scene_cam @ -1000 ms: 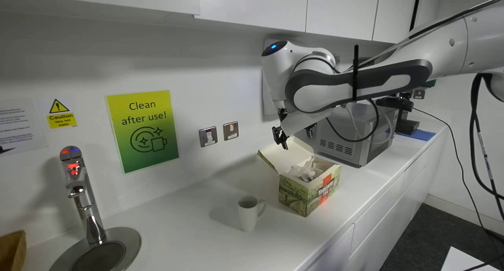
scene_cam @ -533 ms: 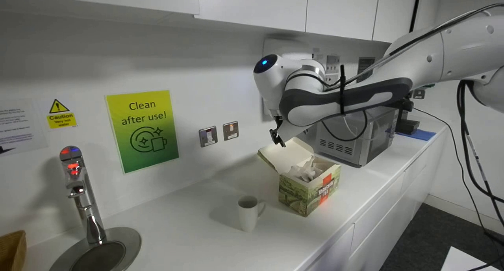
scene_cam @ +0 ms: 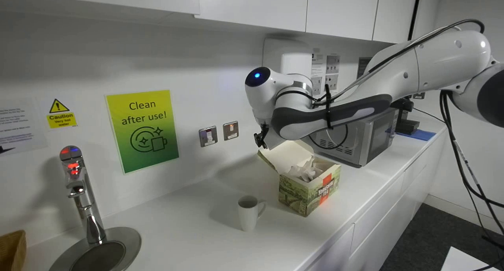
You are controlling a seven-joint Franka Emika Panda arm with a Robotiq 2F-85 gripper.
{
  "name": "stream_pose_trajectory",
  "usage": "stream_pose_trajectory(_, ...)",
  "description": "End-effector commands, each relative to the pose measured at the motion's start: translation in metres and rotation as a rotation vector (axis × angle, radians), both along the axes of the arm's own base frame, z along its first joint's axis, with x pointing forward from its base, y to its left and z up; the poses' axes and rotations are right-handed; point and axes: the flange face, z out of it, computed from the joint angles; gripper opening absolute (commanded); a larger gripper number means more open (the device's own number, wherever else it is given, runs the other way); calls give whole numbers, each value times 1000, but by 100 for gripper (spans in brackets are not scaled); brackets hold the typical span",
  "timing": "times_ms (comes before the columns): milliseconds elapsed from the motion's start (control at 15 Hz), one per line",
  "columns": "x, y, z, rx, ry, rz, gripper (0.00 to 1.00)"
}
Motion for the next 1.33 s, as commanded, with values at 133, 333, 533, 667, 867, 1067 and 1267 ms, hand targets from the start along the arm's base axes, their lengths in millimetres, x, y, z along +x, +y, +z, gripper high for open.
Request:
stream_pose_trajectory(133, 20, -1, -8, 38, -41, 10, 100)
stream_pose_trajectory(333, 31, -3, -14, 32, -50, 10, 100)
stream_pose_trajectory(533, 39, -4, -20, 26, -51, 5, 100)
stream_pose_trajectory(667, 43, -1, -25, 20, -49, 7, 100)
stream_pose_trajectory(867, 47, 10, -31, 14, -47, 20, 100)
stream_pose_trajectory(1067, 50, 18, -37, 11, -43, 29, 100)
stream_pose_trajectory(1267, 54, 22, -43, 7, -36, 31, 100)
